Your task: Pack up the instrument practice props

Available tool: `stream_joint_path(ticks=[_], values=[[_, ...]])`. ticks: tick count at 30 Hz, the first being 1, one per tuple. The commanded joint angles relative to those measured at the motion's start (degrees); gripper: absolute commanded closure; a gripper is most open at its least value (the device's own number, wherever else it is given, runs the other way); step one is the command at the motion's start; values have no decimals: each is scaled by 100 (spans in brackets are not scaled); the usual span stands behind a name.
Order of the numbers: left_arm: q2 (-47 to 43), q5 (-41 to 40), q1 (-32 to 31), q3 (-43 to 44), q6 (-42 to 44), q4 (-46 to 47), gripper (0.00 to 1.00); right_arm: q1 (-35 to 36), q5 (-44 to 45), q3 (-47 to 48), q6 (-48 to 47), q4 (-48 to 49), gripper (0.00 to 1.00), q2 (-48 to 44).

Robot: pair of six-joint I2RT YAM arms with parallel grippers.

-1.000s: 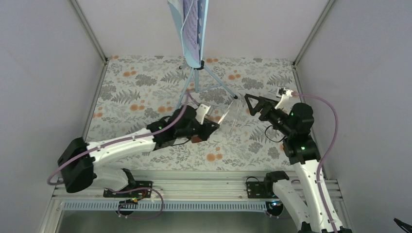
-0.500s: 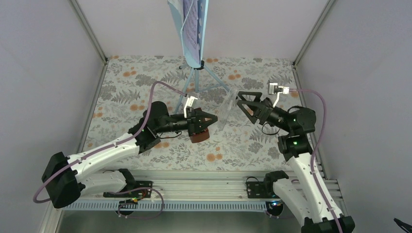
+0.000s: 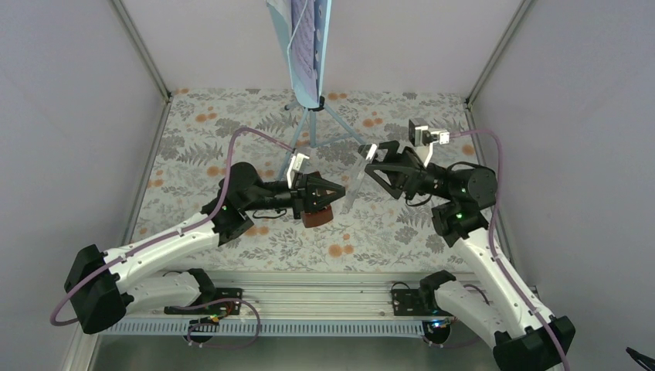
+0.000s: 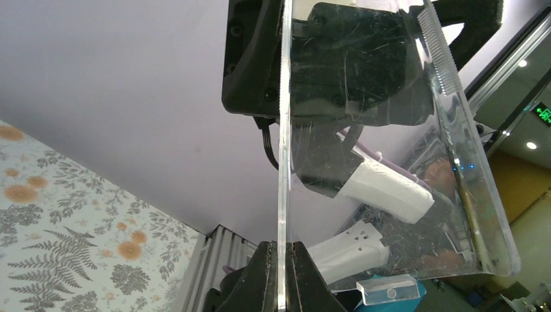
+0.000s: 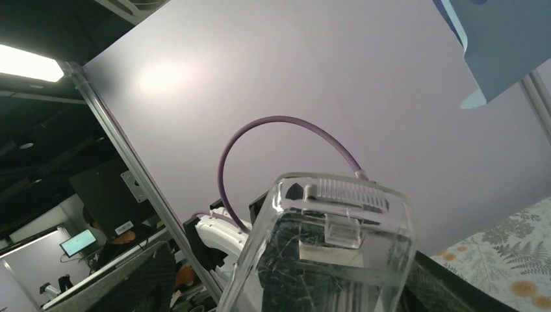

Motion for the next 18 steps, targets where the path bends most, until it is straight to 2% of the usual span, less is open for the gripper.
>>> stream_joint_path(ticks=[1,6,12,18], values=[[-85,162,16,50,-66,367,98,181,0,169,-43,246,26,122],[-69,203,14,49,-48,346,98,297,72,195,-110,214,32,208],[-84,172,12,19,-33,333,98,349,146,177,-193,132,49,223],[-103,-128,16,89,95,-117,96,357,342,102,-570,-219,58,93]])
